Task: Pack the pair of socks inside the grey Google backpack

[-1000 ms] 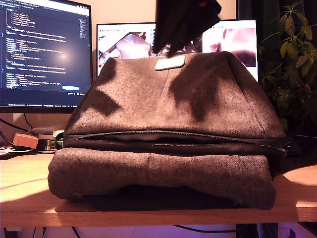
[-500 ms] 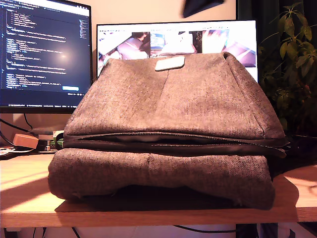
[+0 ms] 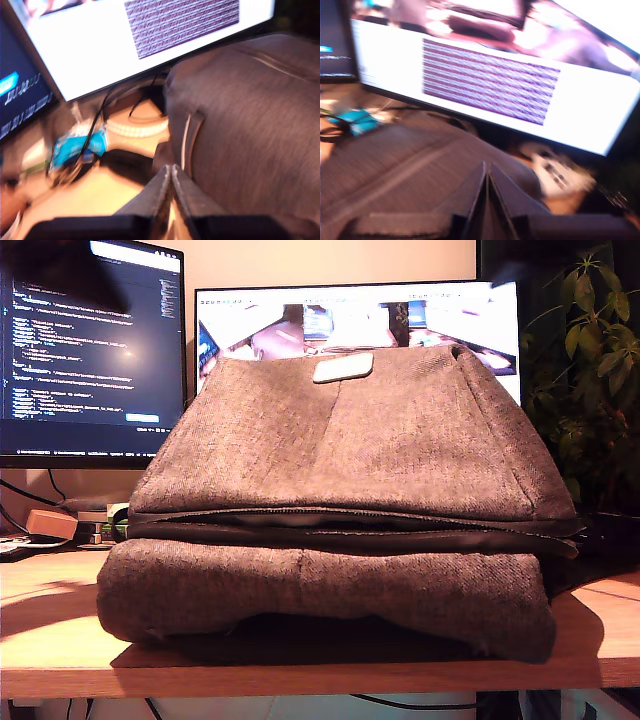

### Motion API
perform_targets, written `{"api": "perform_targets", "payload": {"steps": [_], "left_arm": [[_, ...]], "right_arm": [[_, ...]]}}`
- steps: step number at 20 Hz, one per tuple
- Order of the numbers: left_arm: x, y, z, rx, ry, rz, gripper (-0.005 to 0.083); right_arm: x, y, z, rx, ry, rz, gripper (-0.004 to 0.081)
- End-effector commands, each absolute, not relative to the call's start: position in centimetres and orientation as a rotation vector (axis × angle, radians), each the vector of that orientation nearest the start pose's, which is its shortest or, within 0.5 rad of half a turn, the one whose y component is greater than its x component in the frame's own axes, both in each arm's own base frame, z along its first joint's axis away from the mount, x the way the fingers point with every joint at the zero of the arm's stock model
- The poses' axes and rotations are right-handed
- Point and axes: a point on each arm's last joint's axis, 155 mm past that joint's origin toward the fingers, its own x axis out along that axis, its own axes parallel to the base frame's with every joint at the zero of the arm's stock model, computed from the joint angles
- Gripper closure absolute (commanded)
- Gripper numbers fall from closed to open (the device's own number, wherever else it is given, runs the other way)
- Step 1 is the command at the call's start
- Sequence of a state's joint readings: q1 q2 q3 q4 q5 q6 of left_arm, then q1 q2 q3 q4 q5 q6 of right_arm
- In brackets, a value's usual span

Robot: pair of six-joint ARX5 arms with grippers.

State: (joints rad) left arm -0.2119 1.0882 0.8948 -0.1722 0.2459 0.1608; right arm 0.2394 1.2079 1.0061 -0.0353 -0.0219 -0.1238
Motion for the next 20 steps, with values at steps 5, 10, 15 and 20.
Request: {"api": "perform_targets", "payload": {"steps": [5,10,15,20], "left_arm": [[32.1,-10.2,25.1,0.099,0.269,-0.437,0.0796],[27.7,-9.4,26.0,0.020,0.180,-0.423,0.0796],[24.2,-8.2,27.5,0.014,0.118,-0.387,0.0796],[23.3,-7.8,27.5,0.016,0.112,-0.378,0.0796]], "right_arm": [[34.4,5.6,27.4,-0.072,0.183,0.218,0.0783],[28.5,4.9,26.9,-0.050,0.138,0.219,0.0783],[24.6,4.4,29.3,-0.053,0.042,0.211,0.0783],[23.9,4.4,27.8,-0.049,0.103,0.213,0.0782]]}}
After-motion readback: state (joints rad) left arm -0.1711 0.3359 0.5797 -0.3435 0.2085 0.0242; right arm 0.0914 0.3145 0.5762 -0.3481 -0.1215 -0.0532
